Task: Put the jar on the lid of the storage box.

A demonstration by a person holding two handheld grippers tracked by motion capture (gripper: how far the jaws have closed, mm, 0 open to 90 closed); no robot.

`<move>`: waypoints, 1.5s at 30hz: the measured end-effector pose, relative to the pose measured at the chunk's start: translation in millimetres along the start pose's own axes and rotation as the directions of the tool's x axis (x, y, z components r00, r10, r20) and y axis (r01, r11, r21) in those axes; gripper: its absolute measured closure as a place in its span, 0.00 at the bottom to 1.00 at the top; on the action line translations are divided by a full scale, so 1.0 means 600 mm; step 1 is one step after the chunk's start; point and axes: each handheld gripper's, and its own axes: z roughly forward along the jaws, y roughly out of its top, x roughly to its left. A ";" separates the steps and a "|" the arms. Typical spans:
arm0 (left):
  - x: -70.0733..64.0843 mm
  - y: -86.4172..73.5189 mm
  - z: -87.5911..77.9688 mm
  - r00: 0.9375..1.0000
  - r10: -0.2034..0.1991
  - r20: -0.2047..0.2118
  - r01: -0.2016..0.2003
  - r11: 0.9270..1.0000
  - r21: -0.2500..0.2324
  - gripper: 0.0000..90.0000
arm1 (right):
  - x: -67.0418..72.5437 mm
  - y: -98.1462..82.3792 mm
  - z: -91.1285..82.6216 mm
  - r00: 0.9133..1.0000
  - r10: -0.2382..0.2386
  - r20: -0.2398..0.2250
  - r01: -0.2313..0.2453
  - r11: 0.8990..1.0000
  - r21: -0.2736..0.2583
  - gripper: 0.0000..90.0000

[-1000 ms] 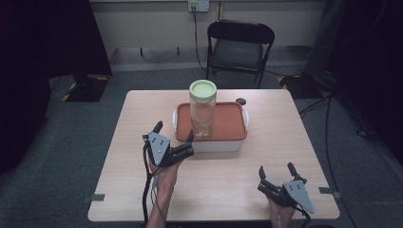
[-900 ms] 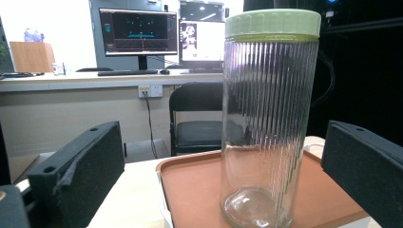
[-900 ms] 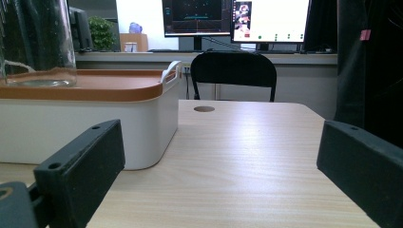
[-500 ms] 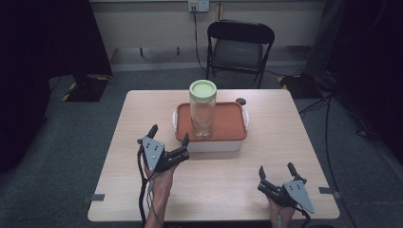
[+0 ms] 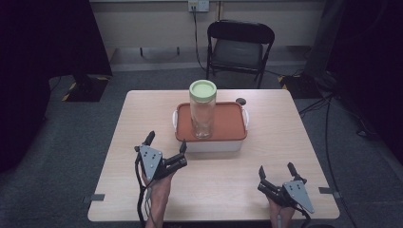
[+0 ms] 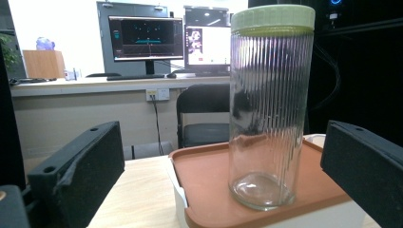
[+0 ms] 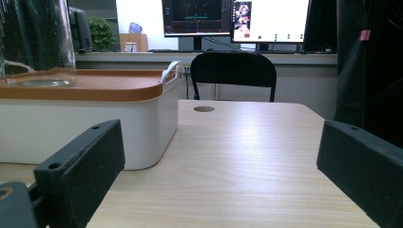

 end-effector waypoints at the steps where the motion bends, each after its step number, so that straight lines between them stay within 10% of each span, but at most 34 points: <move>1: 0.000 -0.001 -0.001 1.000 0.000 0.000 0.000 1.000 0.000 0.00 | 0.000 0.000 0.000 1.000 0.000 0.000 0.000 1.000 0.000 0.01; 45: 0.002 -0.065 -0.043 1.000 -0.012 0.001 0.012 1.000 0.016 0.00 | 0.000 0.000 0.000 1.000 0.000 0.000 0.000 1.000 0.000 0.01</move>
